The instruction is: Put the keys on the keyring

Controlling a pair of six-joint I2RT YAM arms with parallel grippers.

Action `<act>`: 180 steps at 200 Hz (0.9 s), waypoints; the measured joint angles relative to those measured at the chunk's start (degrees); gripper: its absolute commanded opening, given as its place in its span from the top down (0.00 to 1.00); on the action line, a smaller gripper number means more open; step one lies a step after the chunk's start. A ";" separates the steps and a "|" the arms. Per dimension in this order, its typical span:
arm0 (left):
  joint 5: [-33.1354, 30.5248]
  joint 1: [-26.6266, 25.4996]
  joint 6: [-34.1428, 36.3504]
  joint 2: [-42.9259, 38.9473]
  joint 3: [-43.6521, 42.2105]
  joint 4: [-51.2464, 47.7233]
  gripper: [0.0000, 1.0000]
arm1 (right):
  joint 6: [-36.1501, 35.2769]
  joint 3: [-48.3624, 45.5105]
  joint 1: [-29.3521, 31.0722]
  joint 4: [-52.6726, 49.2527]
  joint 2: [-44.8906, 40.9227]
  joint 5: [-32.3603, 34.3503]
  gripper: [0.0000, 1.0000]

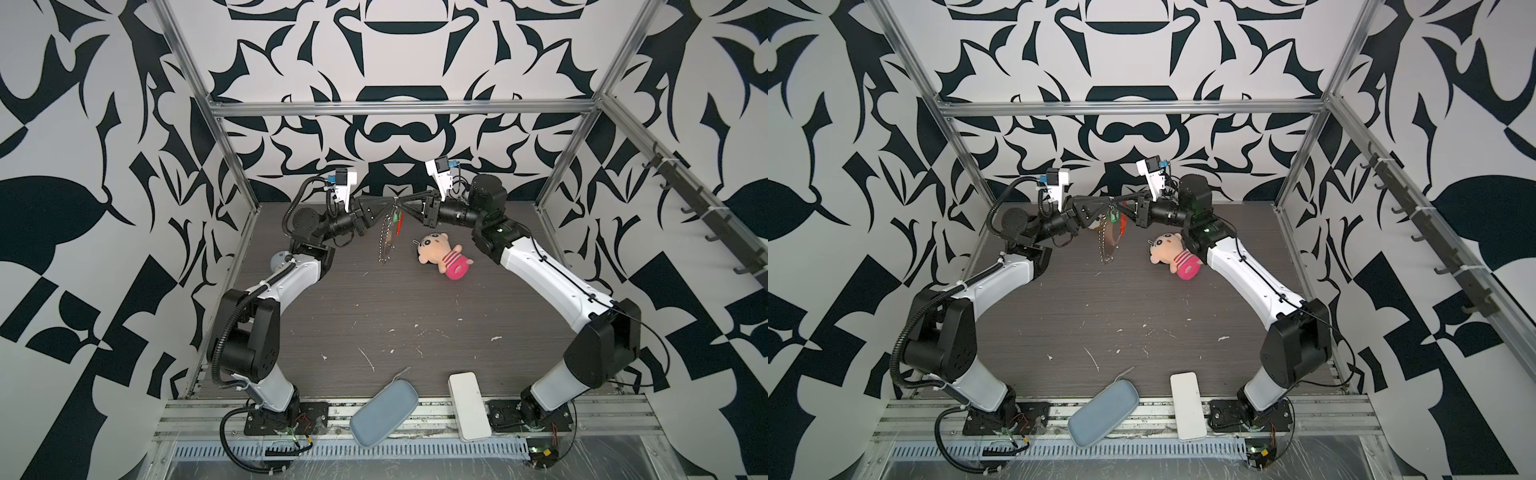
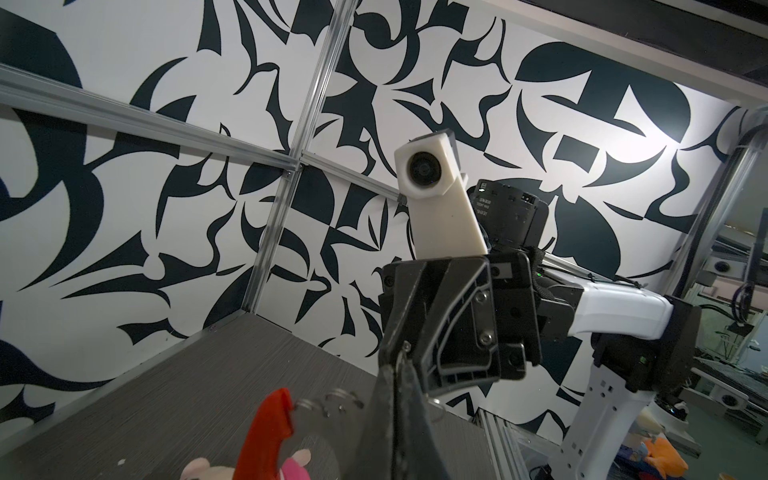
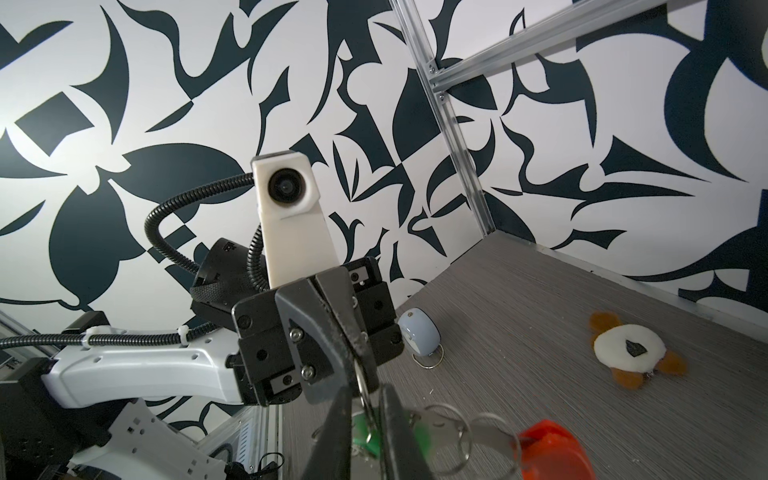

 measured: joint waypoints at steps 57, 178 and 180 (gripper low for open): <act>-0.11 0.00 -1.31 0.07 0.02 0.31 1.00 | 0.00 0.00 -0.02 0.37 0.24 -0.37 1.00; -2.84 0.72 53.42 -13.14 8.96 -64.32 0.78 | -26.95 14.25 1.07 -32.02 1.86 8.39 1.00; -2.93 0.72 54.66 -13.25 9.40 -65.70 0.79 | -27.56 14.40 1.16 -32.52 1.88 8.66 1.00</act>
